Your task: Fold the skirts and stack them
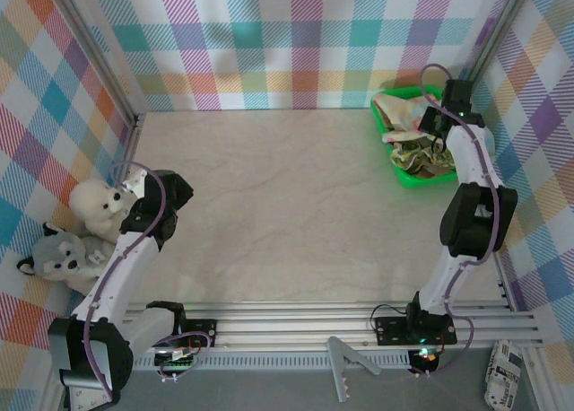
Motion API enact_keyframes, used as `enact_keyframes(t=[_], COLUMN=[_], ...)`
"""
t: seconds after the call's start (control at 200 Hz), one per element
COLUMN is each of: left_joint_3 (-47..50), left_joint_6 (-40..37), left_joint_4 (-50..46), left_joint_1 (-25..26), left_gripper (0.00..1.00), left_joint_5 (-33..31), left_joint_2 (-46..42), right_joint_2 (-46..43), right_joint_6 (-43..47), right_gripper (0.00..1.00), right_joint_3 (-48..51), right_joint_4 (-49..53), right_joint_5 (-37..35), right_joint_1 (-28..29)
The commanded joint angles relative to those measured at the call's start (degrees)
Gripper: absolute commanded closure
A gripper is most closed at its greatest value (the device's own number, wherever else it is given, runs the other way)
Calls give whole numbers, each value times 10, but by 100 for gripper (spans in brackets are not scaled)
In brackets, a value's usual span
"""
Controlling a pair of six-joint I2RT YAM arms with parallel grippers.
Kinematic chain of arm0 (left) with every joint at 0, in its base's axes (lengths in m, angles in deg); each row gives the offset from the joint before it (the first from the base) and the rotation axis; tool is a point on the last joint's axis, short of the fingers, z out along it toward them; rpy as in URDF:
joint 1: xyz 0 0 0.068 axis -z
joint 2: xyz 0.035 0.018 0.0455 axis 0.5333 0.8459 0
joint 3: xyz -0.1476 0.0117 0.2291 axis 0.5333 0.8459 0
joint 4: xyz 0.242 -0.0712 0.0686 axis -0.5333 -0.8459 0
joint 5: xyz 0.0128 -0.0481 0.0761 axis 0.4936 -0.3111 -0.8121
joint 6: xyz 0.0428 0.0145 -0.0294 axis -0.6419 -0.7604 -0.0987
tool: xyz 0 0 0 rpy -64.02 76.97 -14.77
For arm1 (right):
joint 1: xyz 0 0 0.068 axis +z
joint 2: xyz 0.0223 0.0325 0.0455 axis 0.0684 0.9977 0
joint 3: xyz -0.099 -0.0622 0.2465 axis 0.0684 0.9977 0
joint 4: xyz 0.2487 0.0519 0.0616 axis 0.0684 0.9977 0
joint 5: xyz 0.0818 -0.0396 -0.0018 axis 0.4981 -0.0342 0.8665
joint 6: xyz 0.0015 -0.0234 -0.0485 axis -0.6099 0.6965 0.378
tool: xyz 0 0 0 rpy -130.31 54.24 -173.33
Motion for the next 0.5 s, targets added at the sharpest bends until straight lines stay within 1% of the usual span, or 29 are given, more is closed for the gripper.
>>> enact_keyframes(t=[0.0, 0.125, 0.325, 0.415, 0.495], left_joint_3=[-35, -61, -93, -103, -112], left_joint_6=[-8, -12, -14, -19, -22], left_joint_4=[-5, 0, -14, -28, -43], left_joint_1=[-4, -4, -4, -4, -4], left_gripper=[0, 0, 0, 0, 0], left_joint_5=[63, 109, 145, 141, 130], left_joint_2=[28, 61, 93, 96, 92], right_joint_2=[-62, -76, -42, -31, -39], right_joint_6=[14, 11, -9, 2, -3], right_gripper=[100, 100, 100, 100, 100], right_joint_3=[-19, -62, -166, -207, -198], right_joint_4=[-6, 3, 40, 62, 54], right_joint_5=[100, 182, 306, 349, 388], right_joint_1=[45, 115, 231, 265, 272])
